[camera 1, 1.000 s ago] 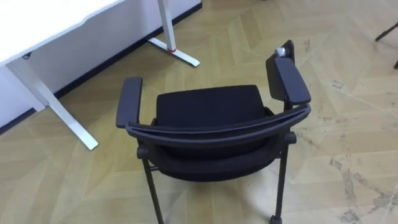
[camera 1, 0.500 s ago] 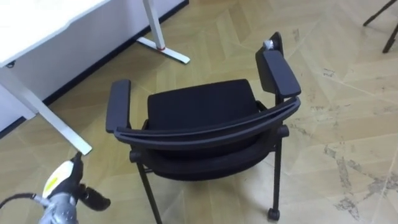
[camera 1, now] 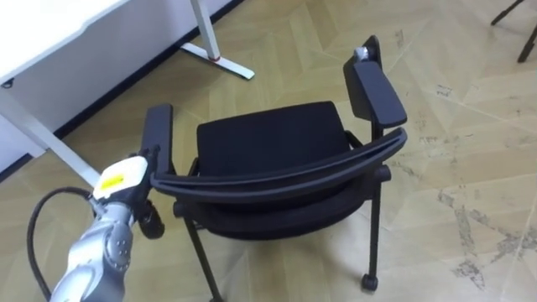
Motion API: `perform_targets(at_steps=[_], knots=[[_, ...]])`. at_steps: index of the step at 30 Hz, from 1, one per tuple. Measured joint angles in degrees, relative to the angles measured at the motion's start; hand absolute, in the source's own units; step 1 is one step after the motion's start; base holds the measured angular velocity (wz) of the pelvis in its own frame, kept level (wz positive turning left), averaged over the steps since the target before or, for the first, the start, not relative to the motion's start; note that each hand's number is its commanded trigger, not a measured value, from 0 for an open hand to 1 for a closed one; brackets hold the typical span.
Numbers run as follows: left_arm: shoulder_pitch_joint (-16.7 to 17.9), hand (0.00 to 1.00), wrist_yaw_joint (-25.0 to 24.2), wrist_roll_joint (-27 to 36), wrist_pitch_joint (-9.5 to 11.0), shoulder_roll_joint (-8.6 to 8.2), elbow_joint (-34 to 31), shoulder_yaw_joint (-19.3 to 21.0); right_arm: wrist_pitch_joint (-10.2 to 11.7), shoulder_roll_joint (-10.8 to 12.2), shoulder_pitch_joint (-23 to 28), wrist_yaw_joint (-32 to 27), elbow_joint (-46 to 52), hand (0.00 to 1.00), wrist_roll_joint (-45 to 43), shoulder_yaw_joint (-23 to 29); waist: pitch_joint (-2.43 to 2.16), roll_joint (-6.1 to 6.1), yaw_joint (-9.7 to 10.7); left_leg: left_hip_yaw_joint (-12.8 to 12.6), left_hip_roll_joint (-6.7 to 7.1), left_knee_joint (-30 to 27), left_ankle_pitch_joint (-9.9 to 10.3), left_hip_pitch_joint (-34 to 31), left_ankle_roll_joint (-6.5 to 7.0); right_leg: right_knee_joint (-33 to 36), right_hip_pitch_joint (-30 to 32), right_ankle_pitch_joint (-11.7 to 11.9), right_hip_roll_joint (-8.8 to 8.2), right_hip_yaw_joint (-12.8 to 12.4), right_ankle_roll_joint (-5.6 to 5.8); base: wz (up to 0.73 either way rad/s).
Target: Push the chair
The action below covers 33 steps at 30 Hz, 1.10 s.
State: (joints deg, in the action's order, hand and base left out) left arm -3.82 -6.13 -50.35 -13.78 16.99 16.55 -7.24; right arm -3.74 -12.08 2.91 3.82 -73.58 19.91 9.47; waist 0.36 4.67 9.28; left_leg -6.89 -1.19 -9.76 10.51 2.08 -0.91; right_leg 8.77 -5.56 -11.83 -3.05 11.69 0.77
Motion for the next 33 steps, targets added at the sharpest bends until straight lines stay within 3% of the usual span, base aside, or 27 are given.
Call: perform_targets(at_steps=[9,21,25,30,33], knots=[[0.0,0.0,-6.5,-3.4,-2.4,0.03,-4.7,-0.4,0.0,0.0,0.6,0.0,-0.5,0.0,1.1,-1.4,0.02,0.07,0.0,1.4,0.13,0.0,0.0,-0.5,0.0,-0.1,-0.2,0.0,0.01,0.4,-0.01,0.08],[0.0,0.0,-12.6,-4.6,-4.2,1.76,-10.6,-0.3,0.0,0.2,0.9,-0.2,-0.6,0.0,2.3,-1.5,0.19,-0.16,-0.1,1.7,0.17,-0.7,0.0,-1.6,0.0,0.0,0.4,0.0,0.0,0.1,-0.01,0.01],[-0.2,0.0,-13.7,-8.9,-3.6,1.76,-14.8,-0.4,0.2,0.2,0.4,-1.4,-2.7,0.0,2.2,-1.5,0.24,-0.05,0.0,2.4,0.22,-1.0,0.0,-1.7,0.0,-0.1,0.1,0.0,0.04,0.1,-0.01,0.08],[-0.7,0.0,-13.7,-9.0,-2.1,1.76,-16.9,-0.7,1.1,0.2,-0.2,-2.1,-2.8,0.0,2.3,-1.7,0.79,0.98,0.1,2.3,0.22,-1.1,0.0,-1.4,0.0,-0.1,0.0,0.0,0.05,0.0,-0.01,-0.02],[-0.7,0.0,-13.7,-9.0,-2.0,1.77,-17.9,-1.2,1.2,0.1,-0.2,-2.5,-3.2,0.0,2.3,-1.6,0.74,1.25,0.0,2.2,0.21,-1.2,0.0,-1.5,0.0,-0.1,0.4,0.0,0.05,0.0,-0.02,0.0]])
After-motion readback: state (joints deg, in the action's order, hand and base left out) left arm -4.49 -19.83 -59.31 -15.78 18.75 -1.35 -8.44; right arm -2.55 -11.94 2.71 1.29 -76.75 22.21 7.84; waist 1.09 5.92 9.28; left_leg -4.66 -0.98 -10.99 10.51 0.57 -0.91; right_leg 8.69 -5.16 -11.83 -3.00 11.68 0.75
